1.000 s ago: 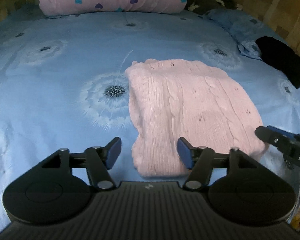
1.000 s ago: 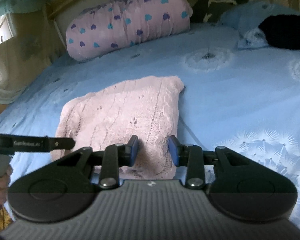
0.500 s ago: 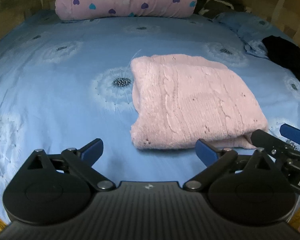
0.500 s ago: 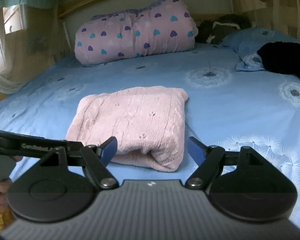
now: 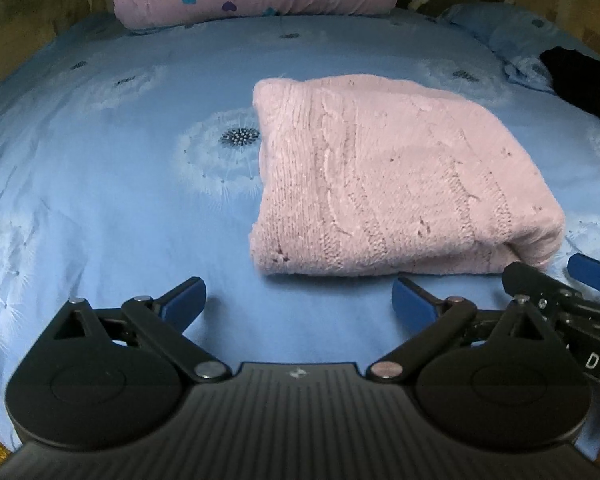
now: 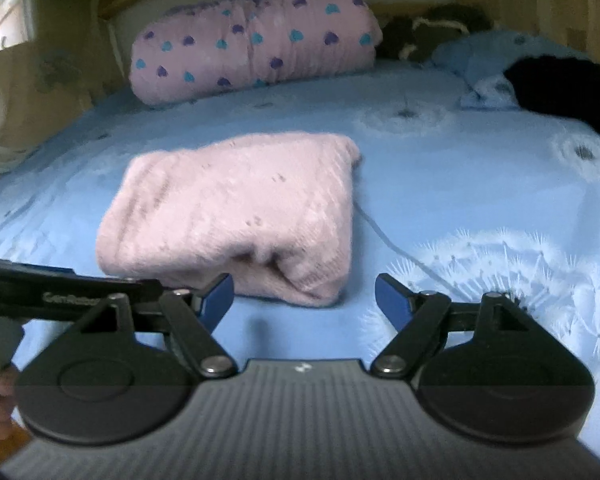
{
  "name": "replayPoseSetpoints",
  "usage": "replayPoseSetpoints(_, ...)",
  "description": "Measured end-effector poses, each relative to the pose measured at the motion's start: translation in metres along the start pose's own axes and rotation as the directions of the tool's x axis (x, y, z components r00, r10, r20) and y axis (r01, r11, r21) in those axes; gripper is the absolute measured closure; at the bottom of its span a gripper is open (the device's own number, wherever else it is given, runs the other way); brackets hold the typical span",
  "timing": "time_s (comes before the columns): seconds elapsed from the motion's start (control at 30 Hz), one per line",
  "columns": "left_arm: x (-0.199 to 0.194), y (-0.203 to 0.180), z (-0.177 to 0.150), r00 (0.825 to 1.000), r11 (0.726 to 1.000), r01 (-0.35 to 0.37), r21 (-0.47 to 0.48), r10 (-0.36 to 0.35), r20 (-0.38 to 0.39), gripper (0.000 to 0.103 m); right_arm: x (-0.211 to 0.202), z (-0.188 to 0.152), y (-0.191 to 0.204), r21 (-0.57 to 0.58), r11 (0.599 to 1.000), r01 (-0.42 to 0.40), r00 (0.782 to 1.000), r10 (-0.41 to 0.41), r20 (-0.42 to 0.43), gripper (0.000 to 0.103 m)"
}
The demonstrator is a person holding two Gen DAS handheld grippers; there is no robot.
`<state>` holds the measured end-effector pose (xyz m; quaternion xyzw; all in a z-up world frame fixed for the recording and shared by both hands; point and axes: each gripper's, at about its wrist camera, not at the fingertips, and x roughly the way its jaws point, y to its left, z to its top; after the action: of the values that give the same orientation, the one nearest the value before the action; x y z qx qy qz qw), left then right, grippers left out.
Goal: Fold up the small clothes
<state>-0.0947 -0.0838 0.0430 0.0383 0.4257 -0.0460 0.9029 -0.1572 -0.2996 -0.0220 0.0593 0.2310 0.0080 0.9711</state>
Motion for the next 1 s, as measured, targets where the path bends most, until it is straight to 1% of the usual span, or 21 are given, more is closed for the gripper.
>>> replayPoseSetpoints(0.1,0.004,-0.001,0.000,1.000,1.000,0.002,0.001,-0.002,-0.007,0.002,0.003,-0.001,-0.001,0.002,1.000,0.009,1.000,-0.009,-0.008,0.024)
replayPoseSetpoints(0.37,0.011,0.002,-0.002,1.000,1.000,0.007,-0.009,-0.007,-0.017,0.002,0.005,0.000,0.003,-0.009,1.000,-0.003,1.000,0.003,-0.014,0.024)
replayPoseSetpoints(1.0,0.012,0.005,-0.002,1.000,1.000,0.007,-0.010,-0.007,-0.018,0.002,0.005,0.000,0.003,-0.006,1.000,-0.006,1.000,0.006,-0.016,0.024)
